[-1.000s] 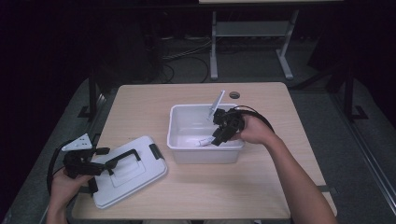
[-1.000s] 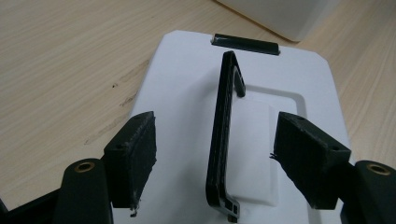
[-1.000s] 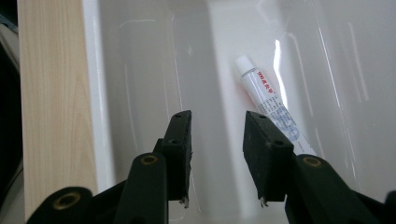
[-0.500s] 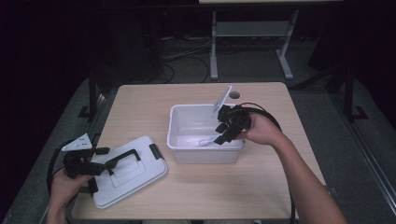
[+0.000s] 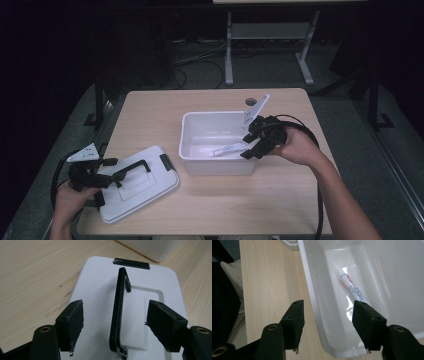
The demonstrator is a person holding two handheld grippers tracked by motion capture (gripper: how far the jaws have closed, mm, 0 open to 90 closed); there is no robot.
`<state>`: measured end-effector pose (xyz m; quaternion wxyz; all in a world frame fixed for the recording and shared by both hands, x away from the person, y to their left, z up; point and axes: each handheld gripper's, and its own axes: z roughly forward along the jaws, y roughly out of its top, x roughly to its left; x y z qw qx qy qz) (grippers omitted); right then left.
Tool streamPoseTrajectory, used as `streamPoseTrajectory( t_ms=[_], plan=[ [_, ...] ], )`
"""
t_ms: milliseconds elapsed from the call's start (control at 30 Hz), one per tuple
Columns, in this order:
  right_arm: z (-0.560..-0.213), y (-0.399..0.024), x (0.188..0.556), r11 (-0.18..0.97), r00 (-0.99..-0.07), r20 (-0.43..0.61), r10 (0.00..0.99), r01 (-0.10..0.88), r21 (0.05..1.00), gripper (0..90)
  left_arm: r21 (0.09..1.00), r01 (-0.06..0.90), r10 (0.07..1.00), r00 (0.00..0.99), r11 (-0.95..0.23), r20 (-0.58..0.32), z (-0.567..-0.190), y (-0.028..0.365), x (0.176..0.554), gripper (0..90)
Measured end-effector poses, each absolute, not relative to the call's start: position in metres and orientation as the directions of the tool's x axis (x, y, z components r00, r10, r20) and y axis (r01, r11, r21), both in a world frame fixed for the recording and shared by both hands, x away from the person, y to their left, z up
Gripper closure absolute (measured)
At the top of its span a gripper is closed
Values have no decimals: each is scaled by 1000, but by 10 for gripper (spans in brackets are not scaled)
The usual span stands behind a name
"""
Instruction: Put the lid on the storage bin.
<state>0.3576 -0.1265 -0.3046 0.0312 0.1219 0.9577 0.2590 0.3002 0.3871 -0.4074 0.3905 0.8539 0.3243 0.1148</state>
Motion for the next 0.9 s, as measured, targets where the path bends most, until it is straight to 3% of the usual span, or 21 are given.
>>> streamPoseTrajectory(
  t_ms=[900],
  plan=[
    [-327, -191, 312, 778, -932, -5, 363, 300, 551, 338, 723, 463, 627, 777, -513, -53, -404, 378, 301, 290]
  ],
)
